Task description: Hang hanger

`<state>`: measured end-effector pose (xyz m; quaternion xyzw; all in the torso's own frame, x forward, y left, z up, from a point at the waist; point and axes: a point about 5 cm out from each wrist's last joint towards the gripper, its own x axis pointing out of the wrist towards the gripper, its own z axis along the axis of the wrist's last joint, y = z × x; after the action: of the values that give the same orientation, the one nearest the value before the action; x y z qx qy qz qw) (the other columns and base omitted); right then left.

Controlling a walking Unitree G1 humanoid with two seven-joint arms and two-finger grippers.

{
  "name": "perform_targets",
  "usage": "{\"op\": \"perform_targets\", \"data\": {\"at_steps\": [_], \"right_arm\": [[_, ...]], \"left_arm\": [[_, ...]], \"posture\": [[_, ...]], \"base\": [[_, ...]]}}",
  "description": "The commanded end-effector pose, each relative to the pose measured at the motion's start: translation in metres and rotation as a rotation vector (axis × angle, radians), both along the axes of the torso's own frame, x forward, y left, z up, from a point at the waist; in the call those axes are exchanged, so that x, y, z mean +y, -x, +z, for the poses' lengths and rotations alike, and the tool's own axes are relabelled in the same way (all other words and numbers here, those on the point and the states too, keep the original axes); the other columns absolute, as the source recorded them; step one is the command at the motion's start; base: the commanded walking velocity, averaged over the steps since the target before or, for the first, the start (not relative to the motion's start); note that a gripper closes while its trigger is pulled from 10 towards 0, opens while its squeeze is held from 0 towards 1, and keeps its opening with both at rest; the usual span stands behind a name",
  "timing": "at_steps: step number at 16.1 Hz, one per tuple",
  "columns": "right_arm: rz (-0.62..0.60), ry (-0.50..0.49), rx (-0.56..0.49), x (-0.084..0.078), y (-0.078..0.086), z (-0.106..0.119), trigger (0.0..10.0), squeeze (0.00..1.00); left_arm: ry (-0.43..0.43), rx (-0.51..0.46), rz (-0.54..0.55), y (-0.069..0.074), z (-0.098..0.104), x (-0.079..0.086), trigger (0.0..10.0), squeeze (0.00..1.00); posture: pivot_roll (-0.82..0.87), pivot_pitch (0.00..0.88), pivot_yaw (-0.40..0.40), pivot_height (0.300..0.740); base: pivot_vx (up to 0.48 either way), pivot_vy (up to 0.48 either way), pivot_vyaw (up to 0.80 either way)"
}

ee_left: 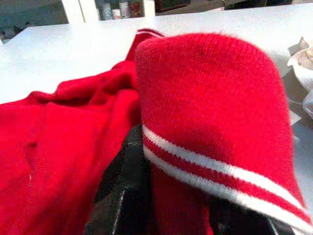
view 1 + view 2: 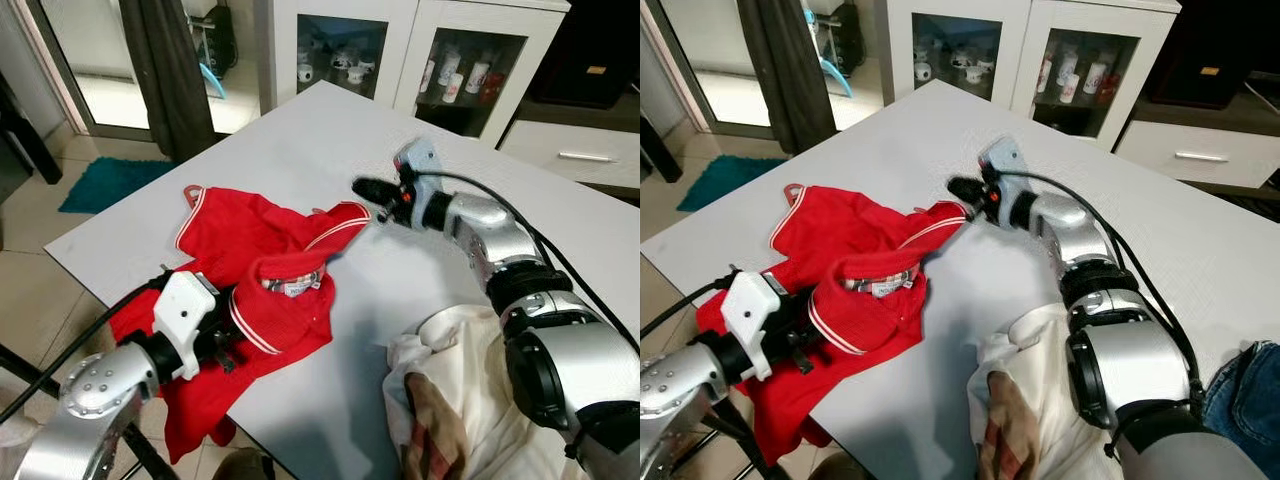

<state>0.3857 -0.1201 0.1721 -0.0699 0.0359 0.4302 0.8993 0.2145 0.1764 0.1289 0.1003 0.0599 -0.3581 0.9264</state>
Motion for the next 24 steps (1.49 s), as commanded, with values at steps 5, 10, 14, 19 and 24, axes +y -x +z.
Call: {"op": "perform_targets", "data": {"at_steps": [5, 10, 14, 19, 24], "right_arm": [[-0.243, 0.042, -0.129, -0.025, -0.011, 0.015, 10.0, 0.0], [0.06, -0.318, -0.017, 0.004, 0.004, 0.025, 10.0, 0.0], [0.328, -0.328, 0.082, 0.018, 0.029, 0.011, 10.0, 0.0], [0.553, -0.22, 0.194, 0.03, 0.068, -0.018, 10.0, 0.0], [0.488, -0.152, 0.233, 0.06, 0.078, -0.037, 10.0, 0.0]], "left_arm": [[-0.017, -0.004, 0.003, -0.002, -0.005, -0.001, 10.0, 0.0], [-0.014, -0.014, 0.007, -0.003, -0.005, -0.002, 10.0, 0.0], [-0.014, -0.02, 0.015, -0.003, -0.004, -0.001, 10.0, 0.0], [-0.019, -0.038, 0.044, -0.005, -0.002, 0.005, 10.0, 0.0], [-0.016, -0.046, 0.045, -0.006, -0.001, 0.003, 10.0, 0.0]], "posture": [[0.18, 0.039, -0.065, 0.74], [0.18, 0.04, -0.071, 0.74], [0.18, 0.045, -0.073, 0.74], [0.18, 0.044, -0.077, 0.74], [0.18, 0.043, -0.08, 0.74]], "base": [[0.0, 0.0, 0.0], [0.0, 0.0, 0.0], [0.0, 0.0, 0.0], [0.0, 0.0, 0.0], [0.0, 0.0, 0.0]]}}
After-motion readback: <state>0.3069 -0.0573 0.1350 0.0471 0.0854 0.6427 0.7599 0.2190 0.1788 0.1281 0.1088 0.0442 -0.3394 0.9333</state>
